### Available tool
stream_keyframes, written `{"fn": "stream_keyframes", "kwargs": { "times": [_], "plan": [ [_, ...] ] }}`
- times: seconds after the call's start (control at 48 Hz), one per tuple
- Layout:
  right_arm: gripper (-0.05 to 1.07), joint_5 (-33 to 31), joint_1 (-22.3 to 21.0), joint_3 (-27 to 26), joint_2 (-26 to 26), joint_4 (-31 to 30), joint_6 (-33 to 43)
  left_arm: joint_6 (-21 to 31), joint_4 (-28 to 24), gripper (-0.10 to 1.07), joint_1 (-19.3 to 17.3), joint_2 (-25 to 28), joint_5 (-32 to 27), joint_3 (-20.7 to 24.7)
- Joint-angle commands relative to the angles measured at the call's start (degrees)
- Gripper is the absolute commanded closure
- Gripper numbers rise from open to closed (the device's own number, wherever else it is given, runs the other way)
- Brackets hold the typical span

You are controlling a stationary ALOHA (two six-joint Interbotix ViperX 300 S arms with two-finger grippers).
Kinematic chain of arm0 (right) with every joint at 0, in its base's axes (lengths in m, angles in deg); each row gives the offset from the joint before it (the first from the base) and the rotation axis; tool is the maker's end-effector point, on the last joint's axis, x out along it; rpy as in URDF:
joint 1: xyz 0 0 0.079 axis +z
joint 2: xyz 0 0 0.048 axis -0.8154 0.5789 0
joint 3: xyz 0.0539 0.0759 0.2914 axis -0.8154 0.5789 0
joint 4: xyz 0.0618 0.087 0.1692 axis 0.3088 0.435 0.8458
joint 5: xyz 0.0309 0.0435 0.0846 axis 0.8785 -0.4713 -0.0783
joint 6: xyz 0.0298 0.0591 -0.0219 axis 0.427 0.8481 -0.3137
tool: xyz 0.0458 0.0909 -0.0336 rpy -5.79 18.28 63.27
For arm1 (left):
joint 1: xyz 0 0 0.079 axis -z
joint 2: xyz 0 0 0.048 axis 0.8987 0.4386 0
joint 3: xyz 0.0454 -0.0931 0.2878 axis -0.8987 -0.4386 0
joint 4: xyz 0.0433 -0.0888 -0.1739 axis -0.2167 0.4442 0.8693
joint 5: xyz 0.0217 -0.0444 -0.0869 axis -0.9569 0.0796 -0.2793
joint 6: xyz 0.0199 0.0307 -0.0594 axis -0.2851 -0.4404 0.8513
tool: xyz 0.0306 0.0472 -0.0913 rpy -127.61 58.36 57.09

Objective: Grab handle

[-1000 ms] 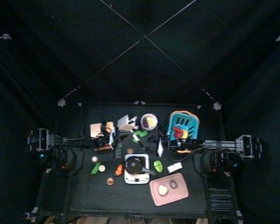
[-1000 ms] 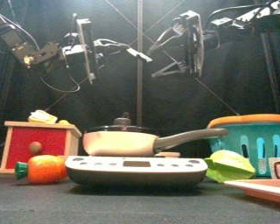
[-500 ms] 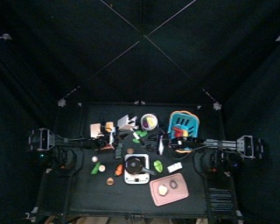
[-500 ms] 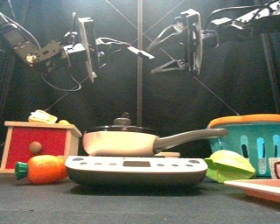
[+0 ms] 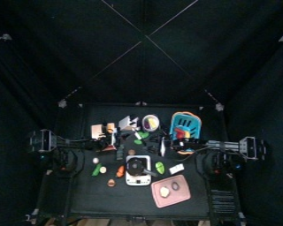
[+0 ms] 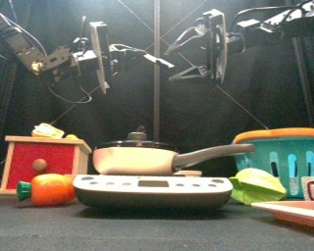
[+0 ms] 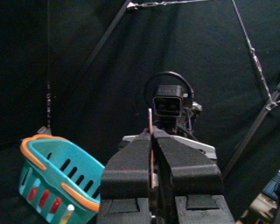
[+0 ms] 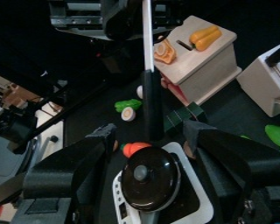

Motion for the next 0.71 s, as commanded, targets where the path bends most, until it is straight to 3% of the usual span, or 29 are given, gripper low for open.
{"fn": "stream_keyframes", "kwargs": {
  "times": [0.0,0.375,0.688],
  "plan": [
    [0.08,0.4,-0.3,-1.3,-1.1,-0.1,-0.1,-0.2,1.1,0.60,0.1,-0.2,1.5,1.1],
    [0.12,0.4,-1.1,-1.6,-1.8,0.0,-0.1,0.0,2.8,0.60,0.4,1.3,3.1,1.1],
    [0.42,0.4,-1.8,-1.2,-1.8,0.8,0.0,-0.1,4.1,0.60,0.6,1.7,3.3,1.3]
  ]
}}
